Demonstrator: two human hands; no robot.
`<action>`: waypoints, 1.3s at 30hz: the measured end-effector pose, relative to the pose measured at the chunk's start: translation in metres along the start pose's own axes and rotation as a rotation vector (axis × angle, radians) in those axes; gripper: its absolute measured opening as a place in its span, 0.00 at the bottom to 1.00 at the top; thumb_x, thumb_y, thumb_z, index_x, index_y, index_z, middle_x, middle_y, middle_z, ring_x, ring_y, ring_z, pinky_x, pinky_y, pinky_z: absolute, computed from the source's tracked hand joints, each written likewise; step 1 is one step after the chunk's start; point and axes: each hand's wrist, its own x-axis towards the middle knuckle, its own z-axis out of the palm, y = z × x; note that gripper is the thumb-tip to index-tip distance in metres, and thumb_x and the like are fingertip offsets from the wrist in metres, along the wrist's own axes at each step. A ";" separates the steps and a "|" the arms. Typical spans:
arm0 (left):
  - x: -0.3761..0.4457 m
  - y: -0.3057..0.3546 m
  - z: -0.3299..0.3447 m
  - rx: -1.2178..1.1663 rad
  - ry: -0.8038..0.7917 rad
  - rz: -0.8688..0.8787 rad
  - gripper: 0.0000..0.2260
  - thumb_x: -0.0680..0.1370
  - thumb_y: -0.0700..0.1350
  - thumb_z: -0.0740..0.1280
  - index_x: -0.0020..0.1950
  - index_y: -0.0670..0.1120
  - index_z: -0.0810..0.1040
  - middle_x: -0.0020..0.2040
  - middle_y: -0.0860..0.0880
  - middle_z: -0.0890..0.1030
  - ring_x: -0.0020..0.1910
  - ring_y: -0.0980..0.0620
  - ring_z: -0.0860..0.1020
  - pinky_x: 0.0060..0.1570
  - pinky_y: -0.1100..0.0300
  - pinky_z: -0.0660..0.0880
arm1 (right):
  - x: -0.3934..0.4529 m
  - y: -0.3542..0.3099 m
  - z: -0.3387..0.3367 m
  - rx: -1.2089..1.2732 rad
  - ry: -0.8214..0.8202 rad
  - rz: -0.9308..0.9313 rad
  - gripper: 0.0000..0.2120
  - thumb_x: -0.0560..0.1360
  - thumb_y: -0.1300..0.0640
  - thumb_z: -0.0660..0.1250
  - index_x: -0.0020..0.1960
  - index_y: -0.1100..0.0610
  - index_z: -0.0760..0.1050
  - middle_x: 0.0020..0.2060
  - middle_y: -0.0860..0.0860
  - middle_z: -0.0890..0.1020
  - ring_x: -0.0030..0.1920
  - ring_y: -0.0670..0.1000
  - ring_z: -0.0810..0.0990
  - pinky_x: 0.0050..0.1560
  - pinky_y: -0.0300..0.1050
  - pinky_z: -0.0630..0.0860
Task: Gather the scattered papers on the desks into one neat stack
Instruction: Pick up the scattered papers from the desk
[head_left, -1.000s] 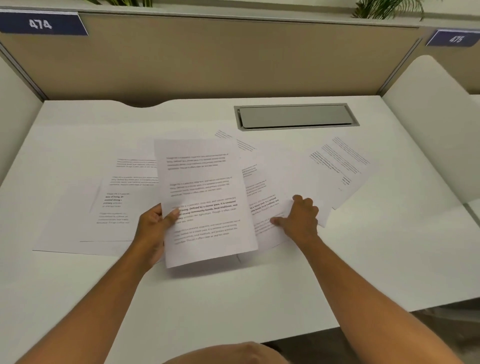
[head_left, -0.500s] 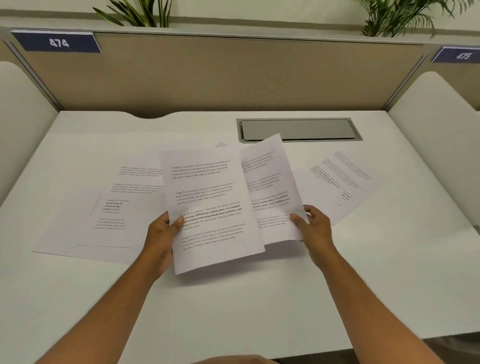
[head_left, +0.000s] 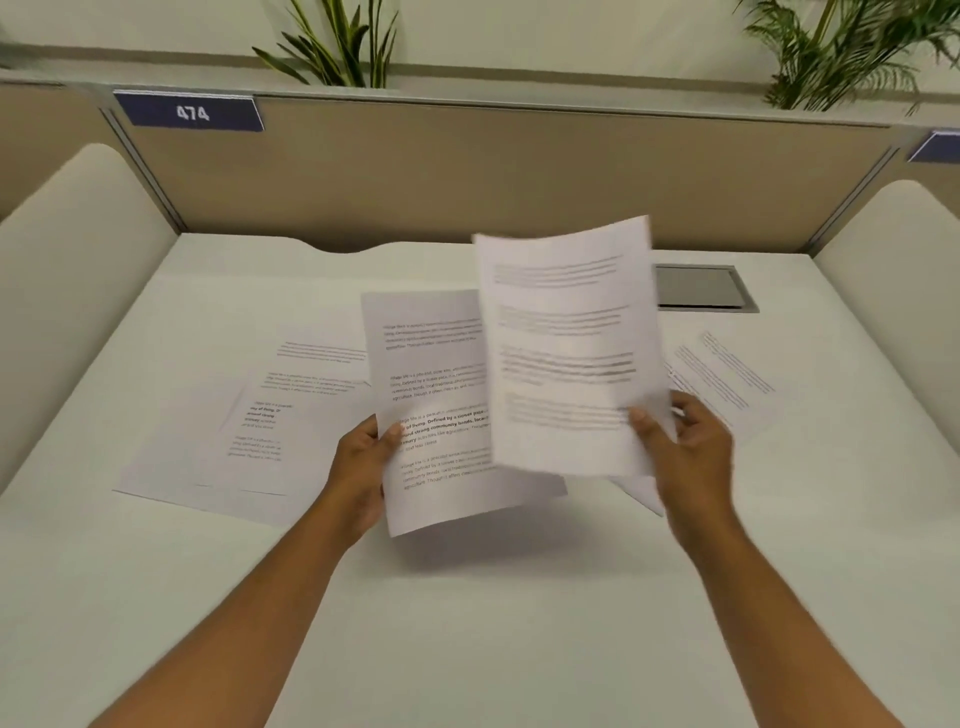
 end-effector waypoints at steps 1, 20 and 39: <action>-0.001 0.002 0.003 -0.006 -0.017 -0.003 0.11 0.89 0.41 0.65 0.67 0.49 0.84 0.60 0.46 0.91 0.56 0.45 0.90 0.46 0.52 0.88 | -0.009 0.001 0.014 -0.025 -0.036 -0.004 0.09 0.77 0.60 0.77 0.48 0.47 0.82 0.42 0.40 0.89 0.43 0.41 0.86 0.50 0.47 0.82; 0.017 0.028 -0.012 0.084 -0.267 0.064 0.15 0.86 0.50 0.71 0.73 0.54 0.81 0.66 0.53 0.89 0.63 0.49 0.88 0.57 0.52 0.86 | -0.077 0.013 0.092 -0.092 -0.093 0.125 0.16 0.75 0.61 0.77 0.53 0.50 0.71 0.52 0.50 0.89 0.50 0.54 0.89 0.54 0.62 0.85; 0.012 -0.037 0.066 0.094 -0.060 0.045 0.11 0.82 0.46 0.75 0.65 0.49 0.86 0.57 0.49 0.92 0.52 0.47 0.91 0.44 0.56 0.87 | 0.052 0.084 -0.054 -0.470 0.022 0.123 0.12 0.77 0.54 0.77 0.57 0.57 0.84 0.52 0.52 0.87 0.53 0.51 0.85 0.57 0.47 0.80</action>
